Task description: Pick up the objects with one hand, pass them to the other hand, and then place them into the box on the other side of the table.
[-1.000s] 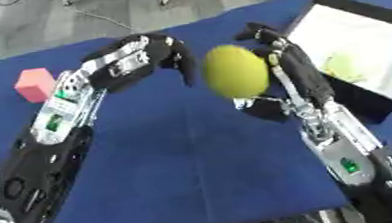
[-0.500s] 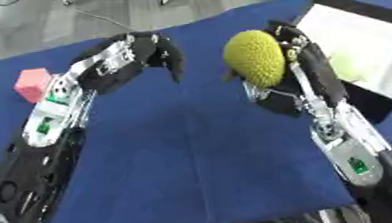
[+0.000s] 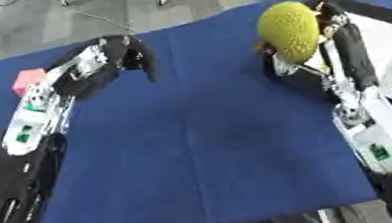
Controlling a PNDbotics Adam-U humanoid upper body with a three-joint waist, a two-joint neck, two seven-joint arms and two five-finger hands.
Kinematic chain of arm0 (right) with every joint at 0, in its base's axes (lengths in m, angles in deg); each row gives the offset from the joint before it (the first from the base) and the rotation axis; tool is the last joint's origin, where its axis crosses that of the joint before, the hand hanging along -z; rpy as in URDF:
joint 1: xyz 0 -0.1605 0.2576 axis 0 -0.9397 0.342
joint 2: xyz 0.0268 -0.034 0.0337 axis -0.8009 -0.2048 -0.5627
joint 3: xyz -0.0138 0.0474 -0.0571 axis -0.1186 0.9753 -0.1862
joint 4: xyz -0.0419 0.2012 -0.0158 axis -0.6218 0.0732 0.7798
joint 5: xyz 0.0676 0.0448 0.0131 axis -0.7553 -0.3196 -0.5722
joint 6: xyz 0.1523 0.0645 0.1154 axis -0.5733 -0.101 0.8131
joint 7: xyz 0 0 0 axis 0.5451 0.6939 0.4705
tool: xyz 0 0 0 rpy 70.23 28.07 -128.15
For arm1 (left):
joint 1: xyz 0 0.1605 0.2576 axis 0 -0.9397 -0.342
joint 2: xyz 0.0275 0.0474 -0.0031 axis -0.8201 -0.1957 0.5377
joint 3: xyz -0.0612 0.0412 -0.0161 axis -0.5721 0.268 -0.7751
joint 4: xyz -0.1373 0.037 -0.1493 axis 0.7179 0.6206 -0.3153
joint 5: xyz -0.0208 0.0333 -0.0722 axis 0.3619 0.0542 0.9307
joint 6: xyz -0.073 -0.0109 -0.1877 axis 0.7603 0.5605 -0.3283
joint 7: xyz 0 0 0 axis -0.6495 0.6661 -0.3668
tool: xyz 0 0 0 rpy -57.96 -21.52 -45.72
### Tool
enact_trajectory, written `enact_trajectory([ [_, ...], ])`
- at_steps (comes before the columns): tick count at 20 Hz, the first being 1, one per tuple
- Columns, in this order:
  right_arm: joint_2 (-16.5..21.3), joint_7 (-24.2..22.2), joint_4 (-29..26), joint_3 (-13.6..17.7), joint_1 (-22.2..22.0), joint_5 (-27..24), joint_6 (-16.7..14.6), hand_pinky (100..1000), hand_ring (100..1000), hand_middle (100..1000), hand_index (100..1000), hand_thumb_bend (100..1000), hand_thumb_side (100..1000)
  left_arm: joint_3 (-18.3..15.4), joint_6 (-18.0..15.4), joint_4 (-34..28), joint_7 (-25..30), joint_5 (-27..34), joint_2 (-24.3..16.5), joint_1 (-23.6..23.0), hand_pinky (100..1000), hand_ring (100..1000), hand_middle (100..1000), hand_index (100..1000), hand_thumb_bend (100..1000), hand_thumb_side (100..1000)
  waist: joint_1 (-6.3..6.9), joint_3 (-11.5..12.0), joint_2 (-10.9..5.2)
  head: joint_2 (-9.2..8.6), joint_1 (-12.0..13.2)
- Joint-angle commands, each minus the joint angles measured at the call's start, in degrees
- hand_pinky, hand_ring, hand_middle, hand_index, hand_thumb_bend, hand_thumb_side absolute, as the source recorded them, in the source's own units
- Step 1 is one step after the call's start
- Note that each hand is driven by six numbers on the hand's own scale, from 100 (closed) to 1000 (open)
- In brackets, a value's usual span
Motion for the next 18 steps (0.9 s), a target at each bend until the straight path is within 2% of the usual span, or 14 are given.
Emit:
enact_trajectory([
  [1,5.5,2.7,5.8,4.0,2.2,-3.0,4.9,759,944,765,518,100,350,-3.0,-1.0,-2.0,0.4,0.7,-2.6,-1.3,669,550,564,722,100,826,-0.26,0.4,-1.1,-0.15,-1.5],
  [2,6.8,3.4,8.1,4.8,2.7,-3.3,6.3,762,948,772,563,100,345,-3.7,-1.1,-2.4,0.2,0.6,-2.9,-2.2,669,550,565,722,100,825,-0.26,0.6,-1.1,-0.15,-2.0],
  [3,8.3,3.5,10.5,5.3,3.3,-3.4,7.7,778,963,798,728,100,314,-4.3,-1.3,-2.8,-0.1,0.5,-3.2,-3.2,669,550,565,722,100,824,-0.28,0.8,-1.1,-0.15,-2.4],
  [4,9.7,2.8,12.8,5.6,3.8,-2.9,8.9,790,967,815,826,100,261,-4.9,-1.4,-3.1,-0.4,0.3,-3.5,-4.0,669,550,565,722,100,824,-0.31,0.9,-1.11,-0.15,-2.8],
  [5,11.1,1.7,14.7,5.7,4.4,-1.9,9.9,793,968,819,842,100,228,-5.4,-1.5,-3.4,-0.8,0.1,-3.7,-4.8,669,550,565,722,100,824,-0.34,1.1,-1.12,-0.15,-3.2],
  [6,12.7,-0.3,16.5,5.5,4.9,-0.2,10.6,822,978,866,977,100,110,-6.0,-1.6,-3.6,-1.2,0.0,-3.9,-5.5,669,551,565,723,100,823,-0.4,1.3,-1.14,-0.15,-3.6],
  [8,15.6,-6.0,18.1,4.9,5.7,5.0,10.6,857,979,909,1000,100,211,-6.9,-1.6,-3.9,-1.9,-0.1,-4.2,-6.6,670,551,565,723,100,821,-0.53,1.6,-1.2,-0.15,-4.2],
  [11,19.6,-16.1,15.9,4.1,6.1,13.8,8.6,896,955,941,1000,100,328,-7.8,-1.7,-4.1,-2.4,-0.4,-4.7,-7.5,671,552,566,725,100,822,-0.77,1.9,-1.34,-0.15,-4.5],
  [13,22.1,-22.0,12.3,3.6,6.1,18.7,6.8,916,929,946,996,285,395,-8.2,-1.9,-4.0,-2.5,-0.8,-5.1,-8.0,666,548,563,726,100,825,-0.94,1.9,-1.46,-0.15,-4.7],
  [14,23.3,-24.6,10.2,3.3,6.0,20.7,5.9,919,924,946,992,319,403,-8.4,-2.0,-3.9,-2.7,-1.1,-5.2,-8.1,663,546,561,725,100,827,-1.02,1.9,-1.52,-0.15,-4.7],
  [15,24.3,-27.1,7.9,3.2,6.0,22.4,5.1,924,909,944,979,406,394,-8.5,-2.1,-3.8,-3.1,-1.5,-5.3,-8.2,659,543,557,724,100,828,-1.1,1.9,-1.58,-0.15,-4.7],
  [16,25.2,-28.9,5.5,3.2,5.9,23.9,4.3,926,895,941,970,449,349,-8.7,-2.2,-3.6,-3.4,-2.0,-5.4,-8.3,655,540,554,721,100,830,-1.16,1.9,-1.63,-0.15,-4.7],
  [17,25.7,-30.3,2.9,3.5,5.8,25.2,3.7,926,889,939,966,445,327,-8.8,-2.3,-3.5,-3.9,-2.5,-5.5,-8.3,655,540,554,721,100,829,-1.2,1.8,-1.65,-0.15,-4.7],
  [18,26.0,-30.9,0.0,3.9,5.5,26.4,3.2,923,869,930,952,430,251,-8.9,-2.5,-3.3,-4.3,-3.1,-5.6,-8.3,655,540,554,722,100,827,-1.21,1.7,-1.65,-0.15,-4.5],
])
